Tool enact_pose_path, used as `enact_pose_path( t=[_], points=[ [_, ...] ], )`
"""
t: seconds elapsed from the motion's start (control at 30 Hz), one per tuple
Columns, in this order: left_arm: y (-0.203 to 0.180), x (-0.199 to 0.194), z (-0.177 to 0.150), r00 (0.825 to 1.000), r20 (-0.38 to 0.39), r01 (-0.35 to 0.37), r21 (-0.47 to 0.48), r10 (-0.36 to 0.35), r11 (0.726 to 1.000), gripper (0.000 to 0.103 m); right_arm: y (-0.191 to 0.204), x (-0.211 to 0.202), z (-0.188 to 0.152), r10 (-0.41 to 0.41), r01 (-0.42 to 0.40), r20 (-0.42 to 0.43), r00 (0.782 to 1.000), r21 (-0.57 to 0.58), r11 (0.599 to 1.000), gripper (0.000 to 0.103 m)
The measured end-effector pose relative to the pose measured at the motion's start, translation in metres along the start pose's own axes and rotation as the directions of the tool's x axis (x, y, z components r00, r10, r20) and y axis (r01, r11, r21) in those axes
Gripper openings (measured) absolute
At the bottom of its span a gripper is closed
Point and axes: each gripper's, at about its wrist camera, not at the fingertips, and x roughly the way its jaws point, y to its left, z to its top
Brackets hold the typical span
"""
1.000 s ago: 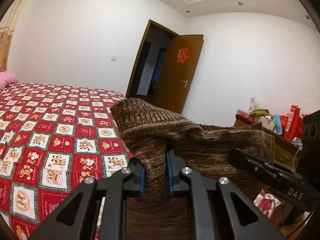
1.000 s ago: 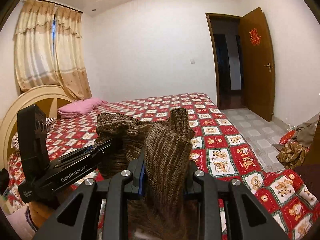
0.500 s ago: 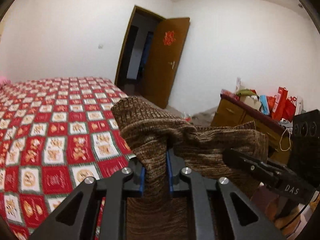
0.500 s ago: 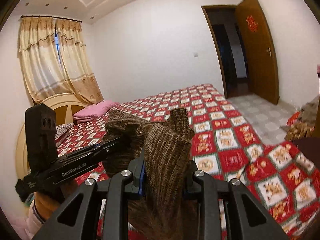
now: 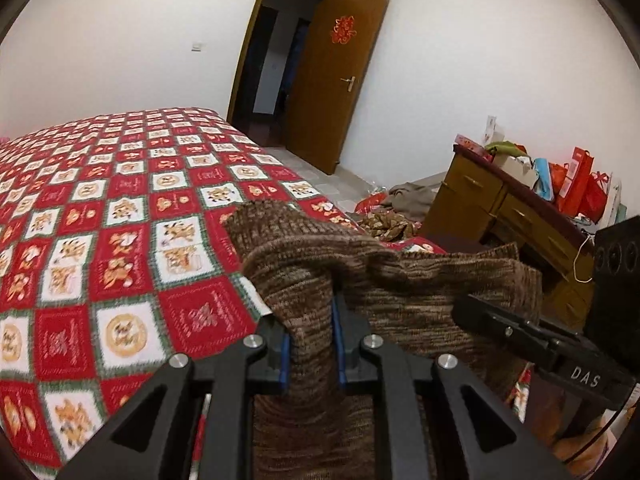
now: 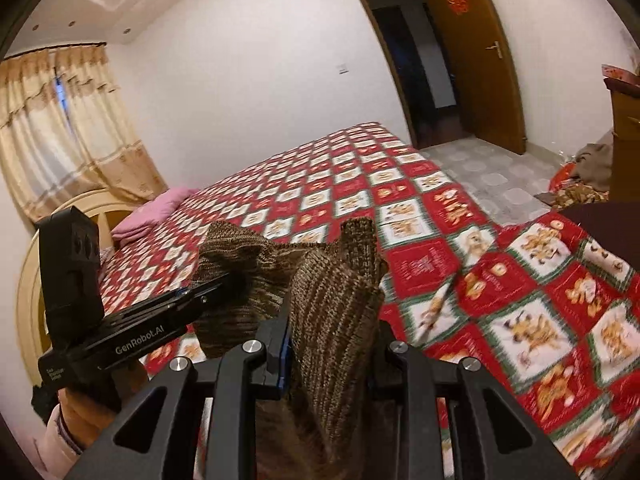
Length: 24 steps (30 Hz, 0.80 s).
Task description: Fold small clothes
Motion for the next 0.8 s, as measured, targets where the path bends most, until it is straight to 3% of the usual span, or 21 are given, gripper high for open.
enact_pose_path(
  t=[0.27,0.47,0.8],
  points=[
    [0.002,0.062,0.018,0.999,-0.05,-0.015,-0.01,0.014,1.0,0.017,-0.039,0.051,0.03,-0.105,0.105,-0.037,0.994,-0.013,0.994,0.027],
    [0.006,0.113,0.023,0.993,-0.089,-0.076,-0.014,0.074,0.997,0.017,-0.068,0.103,0.048,-0.186,0.181,-0.099,0.978,-0.059,0.982,0.026],
    [0.024,0.165,0.021,0.963,-0.194,-0.201,-0.061,0.186,0.978,0.017,-0.095,0.166,0.046,-0.273,0.243,-0.191,0.943,-0.168,0.955,0.026]
  ],
)
